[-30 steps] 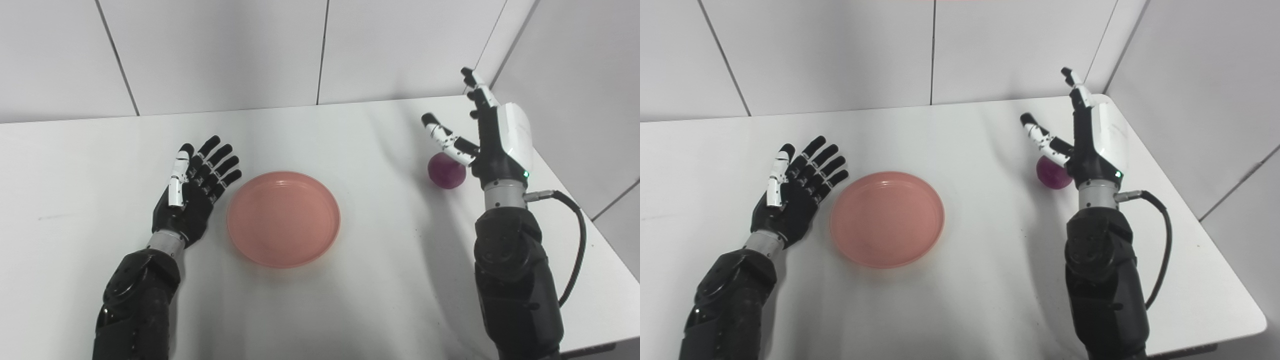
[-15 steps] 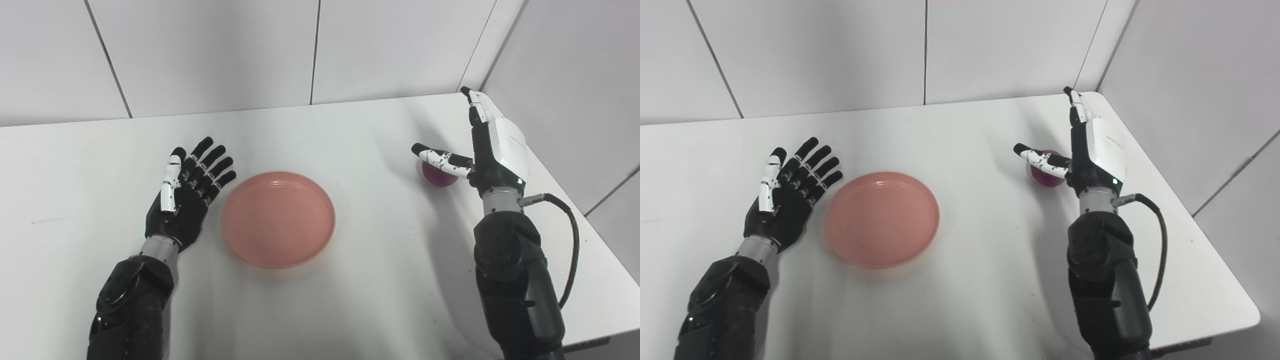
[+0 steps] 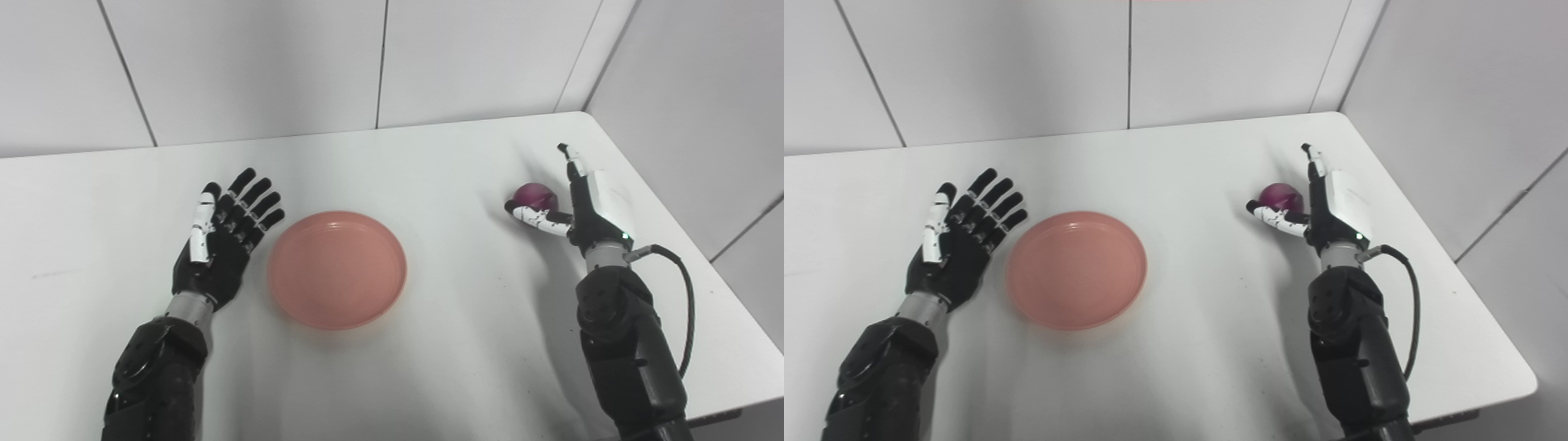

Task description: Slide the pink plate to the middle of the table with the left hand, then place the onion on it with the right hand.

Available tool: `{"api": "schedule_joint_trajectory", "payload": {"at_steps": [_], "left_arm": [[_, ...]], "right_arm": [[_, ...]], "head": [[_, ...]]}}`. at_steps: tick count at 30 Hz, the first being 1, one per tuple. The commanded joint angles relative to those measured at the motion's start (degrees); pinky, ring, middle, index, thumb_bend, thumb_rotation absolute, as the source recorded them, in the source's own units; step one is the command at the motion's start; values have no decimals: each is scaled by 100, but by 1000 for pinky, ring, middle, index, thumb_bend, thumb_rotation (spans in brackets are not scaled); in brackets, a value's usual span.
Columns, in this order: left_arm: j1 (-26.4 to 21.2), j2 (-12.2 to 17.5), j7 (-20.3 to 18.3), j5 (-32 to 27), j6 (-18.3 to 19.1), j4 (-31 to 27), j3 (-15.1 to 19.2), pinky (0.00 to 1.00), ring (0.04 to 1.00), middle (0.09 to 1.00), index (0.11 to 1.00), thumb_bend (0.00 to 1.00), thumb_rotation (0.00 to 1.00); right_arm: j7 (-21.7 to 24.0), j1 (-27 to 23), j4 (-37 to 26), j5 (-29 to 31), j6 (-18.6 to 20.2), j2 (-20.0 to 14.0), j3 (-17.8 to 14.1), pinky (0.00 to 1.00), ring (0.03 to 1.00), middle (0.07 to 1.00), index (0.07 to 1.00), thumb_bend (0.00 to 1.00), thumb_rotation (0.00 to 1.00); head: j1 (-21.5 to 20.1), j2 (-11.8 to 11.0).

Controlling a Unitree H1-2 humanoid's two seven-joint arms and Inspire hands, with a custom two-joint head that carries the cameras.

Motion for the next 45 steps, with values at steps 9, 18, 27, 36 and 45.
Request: {"api": "schedule_joint_trajectory", "payload": {"at_steps": [9,18,27,36,45], "left_arm": [[80,54,53,46,50,273,-9,851,869,882,876,442,1000],[81,82,24,12,83,312,1,858,875,885,877,438,1000],[89,114,3,-12,55,330,-47,864,884,893,886,440,1000],[76,100,18,-20,42,374,-29,860,881,891,884,444,1000],[82,98,40,-28,70,345,-27,862,881,892,886,445,1000]], "right_arm": [[-412,-275,519,199,-159,-298,113,891,910,942,946,1000,480],[-634,-420,824,614,-205,-274,113,752,874,911,920,1000,383],[-849,-547,1071,854,-333,-341,220,739,839,871,870,1000,377],[-963,-571,1081,1126,-360,-345,215,635,754,813,845,991,350],[-767,-530,844,941,-58,-508,426,548,677,745,781,955,347]], "head": [[-4,-27],[-37,-57],[-36,-62],[-36,-66],[-52,-47]]}}
